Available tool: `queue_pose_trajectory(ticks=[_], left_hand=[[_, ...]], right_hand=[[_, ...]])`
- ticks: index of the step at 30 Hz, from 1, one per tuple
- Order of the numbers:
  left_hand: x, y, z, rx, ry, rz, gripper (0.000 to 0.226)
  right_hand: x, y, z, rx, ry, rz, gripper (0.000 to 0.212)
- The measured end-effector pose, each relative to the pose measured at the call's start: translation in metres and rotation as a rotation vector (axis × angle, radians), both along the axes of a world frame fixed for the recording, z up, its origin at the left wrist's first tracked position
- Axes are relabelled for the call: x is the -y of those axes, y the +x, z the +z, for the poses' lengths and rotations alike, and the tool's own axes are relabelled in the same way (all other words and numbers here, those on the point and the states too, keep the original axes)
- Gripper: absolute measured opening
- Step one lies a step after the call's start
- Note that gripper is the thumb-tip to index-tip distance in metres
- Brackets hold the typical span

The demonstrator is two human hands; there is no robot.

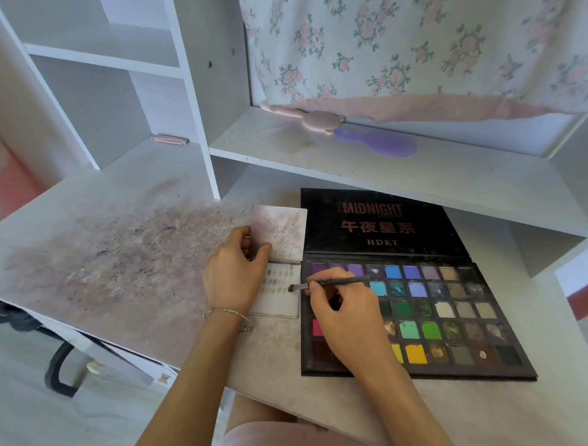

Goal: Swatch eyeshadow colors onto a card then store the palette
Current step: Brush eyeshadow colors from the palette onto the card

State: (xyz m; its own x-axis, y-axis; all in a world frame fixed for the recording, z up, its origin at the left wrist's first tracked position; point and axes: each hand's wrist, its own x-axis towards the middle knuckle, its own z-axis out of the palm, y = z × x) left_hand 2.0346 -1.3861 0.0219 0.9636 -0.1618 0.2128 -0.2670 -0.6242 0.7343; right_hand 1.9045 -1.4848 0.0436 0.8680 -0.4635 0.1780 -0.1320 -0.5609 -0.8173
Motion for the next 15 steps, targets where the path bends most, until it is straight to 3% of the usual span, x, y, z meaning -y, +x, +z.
queue_pose_trajectory(ticks=[15], left_hand=[[0.0009, -0.0006, 0.0003, 0.017, -0.009, 0.004, 0.033]], right_hand=[[-0.0002, 0.0002, 0.0005, -0.015, -0.012, 0.012, 0.010]])
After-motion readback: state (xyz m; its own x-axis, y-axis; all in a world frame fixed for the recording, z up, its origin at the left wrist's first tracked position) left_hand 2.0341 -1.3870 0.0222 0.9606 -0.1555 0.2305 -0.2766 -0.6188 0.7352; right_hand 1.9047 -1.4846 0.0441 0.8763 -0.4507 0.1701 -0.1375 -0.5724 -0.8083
